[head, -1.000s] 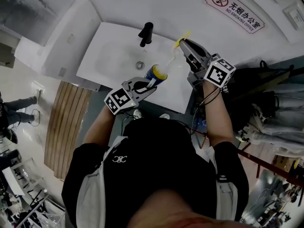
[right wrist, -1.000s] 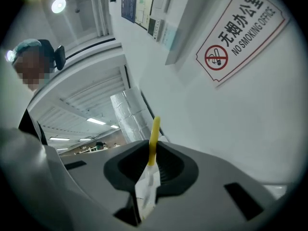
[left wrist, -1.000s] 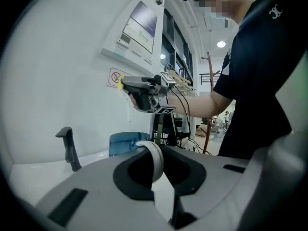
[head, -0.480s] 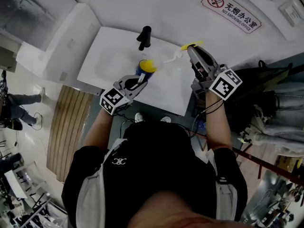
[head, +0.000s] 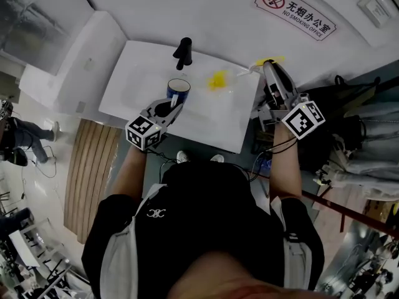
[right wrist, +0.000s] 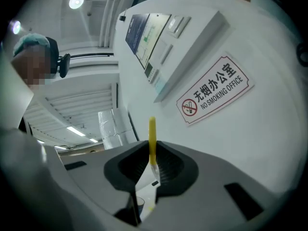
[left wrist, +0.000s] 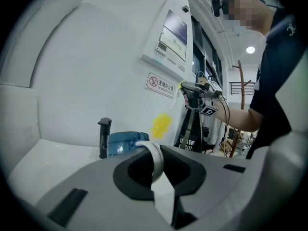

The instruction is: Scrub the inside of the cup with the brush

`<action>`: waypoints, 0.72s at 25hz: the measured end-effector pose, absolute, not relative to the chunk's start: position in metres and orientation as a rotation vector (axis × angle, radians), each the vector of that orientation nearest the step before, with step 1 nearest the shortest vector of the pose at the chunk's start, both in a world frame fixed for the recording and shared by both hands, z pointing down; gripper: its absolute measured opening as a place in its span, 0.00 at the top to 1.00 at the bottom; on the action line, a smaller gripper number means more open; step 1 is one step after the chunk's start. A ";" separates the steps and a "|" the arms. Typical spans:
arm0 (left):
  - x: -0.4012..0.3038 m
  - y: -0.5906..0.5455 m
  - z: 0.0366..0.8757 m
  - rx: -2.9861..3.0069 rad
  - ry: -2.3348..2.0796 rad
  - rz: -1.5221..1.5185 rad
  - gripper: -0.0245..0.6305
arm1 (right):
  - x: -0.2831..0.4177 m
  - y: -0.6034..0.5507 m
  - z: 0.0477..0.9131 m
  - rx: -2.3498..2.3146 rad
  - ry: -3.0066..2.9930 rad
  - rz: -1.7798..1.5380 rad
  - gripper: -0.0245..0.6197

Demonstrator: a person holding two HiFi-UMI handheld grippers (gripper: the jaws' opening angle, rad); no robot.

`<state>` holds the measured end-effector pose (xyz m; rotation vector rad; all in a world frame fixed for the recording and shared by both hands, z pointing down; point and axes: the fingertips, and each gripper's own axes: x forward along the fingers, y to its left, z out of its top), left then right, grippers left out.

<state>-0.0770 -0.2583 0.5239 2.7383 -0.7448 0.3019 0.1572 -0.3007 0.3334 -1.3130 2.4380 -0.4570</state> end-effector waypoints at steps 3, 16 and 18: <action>-0.081 -0.263 0.522 2.729 -0.768 0.280 0.90 | 0.156 -0.300 0.357 -1.364 2.461 -0.464 0.88; -0.093 -0.274 0.507 2.681 -0.919 0.158 0.90 | 0.099 -0.291 0.446 -1.502 2.594 -0.577 0.88; -0.096 -0.273 0.505 2.674 -0.925 0.137 0.90 | 0.093 -0.290 0.448 -1.486 2.603 -0.588 0.88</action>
